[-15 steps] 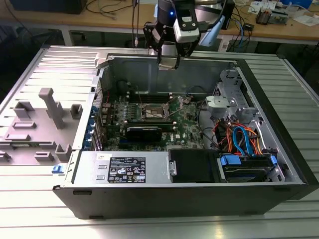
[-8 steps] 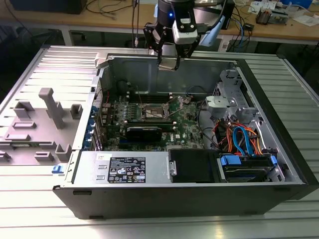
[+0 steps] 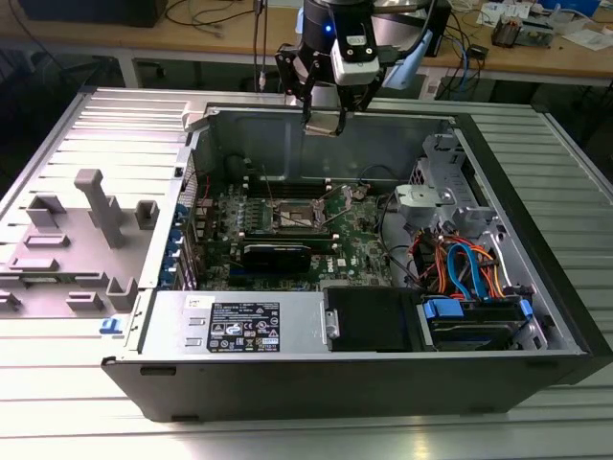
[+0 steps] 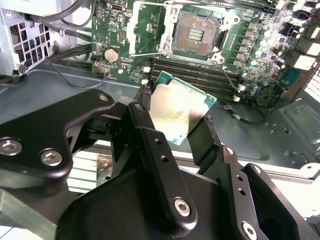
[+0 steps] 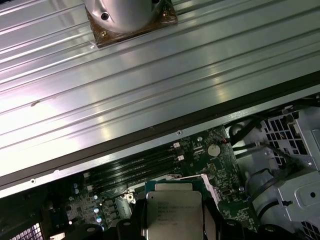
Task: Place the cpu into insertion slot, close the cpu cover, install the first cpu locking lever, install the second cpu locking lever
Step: 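Place the cpu into insertion slot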
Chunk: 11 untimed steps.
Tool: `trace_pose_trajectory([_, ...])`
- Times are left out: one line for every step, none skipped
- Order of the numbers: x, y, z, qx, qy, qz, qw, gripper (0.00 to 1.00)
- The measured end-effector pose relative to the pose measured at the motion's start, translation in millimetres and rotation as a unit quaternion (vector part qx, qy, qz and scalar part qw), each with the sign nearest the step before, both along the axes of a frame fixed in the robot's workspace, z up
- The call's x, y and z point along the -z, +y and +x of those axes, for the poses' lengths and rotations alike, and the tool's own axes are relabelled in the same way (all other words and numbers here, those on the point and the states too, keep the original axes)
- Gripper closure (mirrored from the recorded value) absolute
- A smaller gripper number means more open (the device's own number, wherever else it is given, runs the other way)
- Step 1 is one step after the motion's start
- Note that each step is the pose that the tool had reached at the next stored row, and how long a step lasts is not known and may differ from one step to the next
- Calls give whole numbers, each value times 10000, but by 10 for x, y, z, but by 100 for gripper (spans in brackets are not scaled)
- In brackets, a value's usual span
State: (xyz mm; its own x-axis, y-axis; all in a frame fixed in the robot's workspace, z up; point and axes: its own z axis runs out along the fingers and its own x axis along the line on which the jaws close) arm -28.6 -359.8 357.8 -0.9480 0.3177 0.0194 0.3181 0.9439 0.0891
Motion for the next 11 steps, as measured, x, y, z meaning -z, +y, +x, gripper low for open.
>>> trace_pose_trajectory([0,0,0,1,0,0,10000,45])
trace_pose_trajectory([0,0,0,3,0,0,10000,45])
trace_pose_trajectory([0,-1,0,5,0,-1,10000,45])
trace_pose_trajectory([1,-1,0,7,0,-1,10000,45])
trace_pose_trajectory([2,-1,0,15,1,-1,10000,45])
trace_pose_trajectory([3,-1,0,22,0,0,10000,45])
trace_pose_trajectory([4,-1,0,30,0,0,10000,45])
trace_pose_trajectory([6,-1,0,48,0,0,10000,45])
trace_pose_trajectory([7,-2,0,67,0,0,10000,45])
trace_pose_trajectory([9,-3,0,93,0,1,10000,45])
trace_pose_trajectory([10,-4,0,129,0,0,9999,45])
